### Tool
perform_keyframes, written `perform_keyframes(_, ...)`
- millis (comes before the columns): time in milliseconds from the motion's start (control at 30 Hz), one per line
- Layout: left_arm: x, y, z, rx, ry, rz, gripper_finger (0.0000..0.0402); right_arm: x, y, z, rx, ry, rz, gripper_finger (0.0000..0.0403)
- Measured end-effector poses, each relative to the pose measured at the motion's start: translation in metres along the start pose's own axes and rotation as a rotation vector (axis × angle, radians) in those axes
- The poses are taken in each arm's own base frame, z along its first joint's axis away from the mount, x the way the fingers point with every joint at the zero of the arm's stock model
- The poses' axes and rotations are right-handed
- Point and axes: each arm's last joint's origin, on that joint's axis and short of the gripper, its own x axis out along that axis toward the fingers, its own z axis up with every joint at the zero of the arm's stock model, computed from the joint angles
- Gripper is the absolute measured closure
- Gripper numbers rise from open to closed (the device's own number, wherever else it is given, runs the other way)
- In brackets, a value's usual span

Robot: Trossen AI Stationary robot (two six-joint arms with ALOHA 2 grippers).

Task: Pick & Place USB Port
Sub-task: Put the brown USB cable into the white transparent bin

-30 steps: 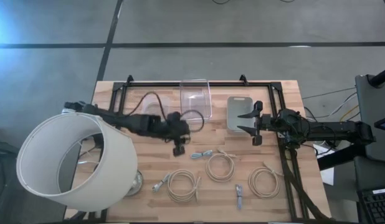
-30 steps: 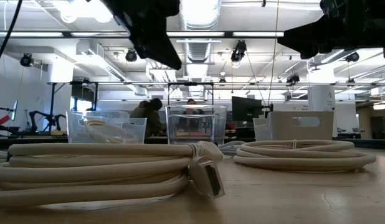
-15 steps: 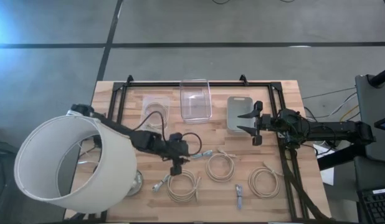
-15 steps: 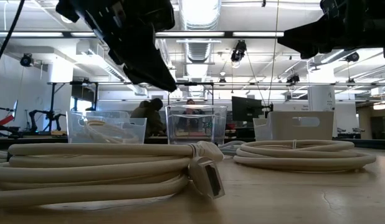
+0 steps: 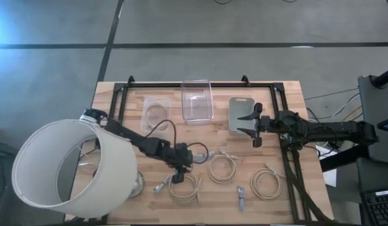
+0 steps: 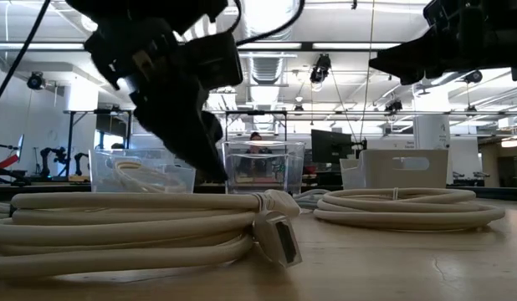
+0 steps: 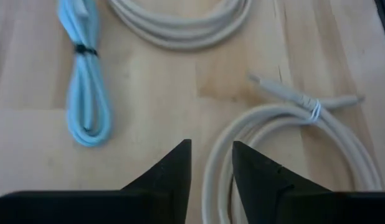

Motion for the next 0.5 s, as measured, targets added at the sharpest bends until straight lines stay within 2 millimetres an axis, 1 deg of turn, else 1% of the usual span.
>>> perform_keyframes(100, 0.004, 0.0, -0.003, 0.005, 0.027, -0.036, 0.0254, 0.001, 0.0, -0.001, -0.004, 0.006, 0.001, 0.0202)
perform_keyframes(300, 0.009, 0.001, -0.006, 0.068, 0.044, -0.031, 0.0208, 0.001, 0.0, -0.001, -0.005, 0.01, 0.001, 0.0202)
perform_keyframes(500, 0.02, 0.004, -0.012, 0.075, 0.08, -0.04, 0.02, 0.001, 0.0, -0.001, -0.006, 0.01, 0.001, 0.0202)
